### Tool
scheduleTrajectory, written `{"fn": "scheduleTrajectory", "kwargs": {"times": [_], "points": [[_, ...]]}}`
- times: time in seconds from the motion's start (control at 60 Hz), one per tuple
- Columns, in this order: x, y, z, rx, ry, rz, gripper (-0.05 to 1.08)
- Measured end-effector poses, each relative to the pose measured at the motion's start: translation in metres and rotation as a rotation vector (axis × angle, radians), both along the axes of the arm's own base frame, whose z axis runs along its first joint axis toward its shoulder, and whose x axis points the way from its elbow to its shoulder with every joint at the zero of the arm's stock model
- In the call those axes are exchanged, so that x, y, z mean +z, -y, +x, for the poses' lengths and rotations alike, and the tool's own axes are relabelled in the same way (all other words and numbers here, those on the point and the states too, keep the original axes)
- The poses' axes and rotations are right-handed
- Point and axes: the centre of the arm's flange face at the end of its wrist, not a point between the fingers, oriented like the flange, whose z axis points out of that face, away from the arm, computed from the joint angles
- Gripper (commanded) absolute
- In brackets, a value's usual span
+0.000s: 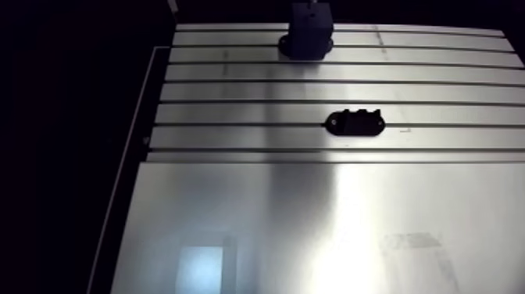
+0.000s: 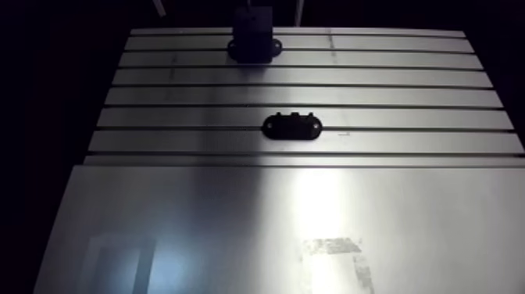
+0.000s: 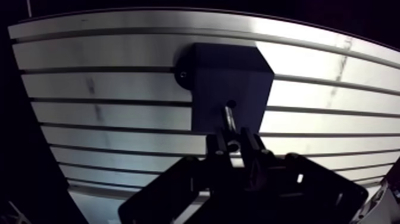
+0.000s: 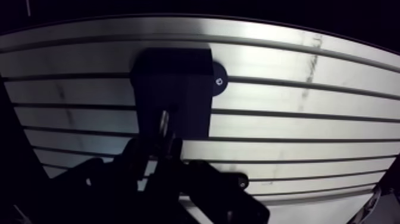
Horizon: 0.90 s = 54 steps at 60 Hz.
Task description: Pick up the M10 bolt and insert it into the hole until fully seated.
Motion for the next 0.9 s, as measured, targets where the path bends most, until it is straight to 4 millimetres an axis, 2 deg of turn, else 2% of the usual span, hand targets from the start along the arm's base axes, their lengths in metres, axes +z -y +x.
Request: {"fn": "scheduleTrajectory", "kwargs": {"times": [0.9], "points": [[-0.0014,-0.0013,0.0020,-0.002,0.008,0.000,1.08]]}}
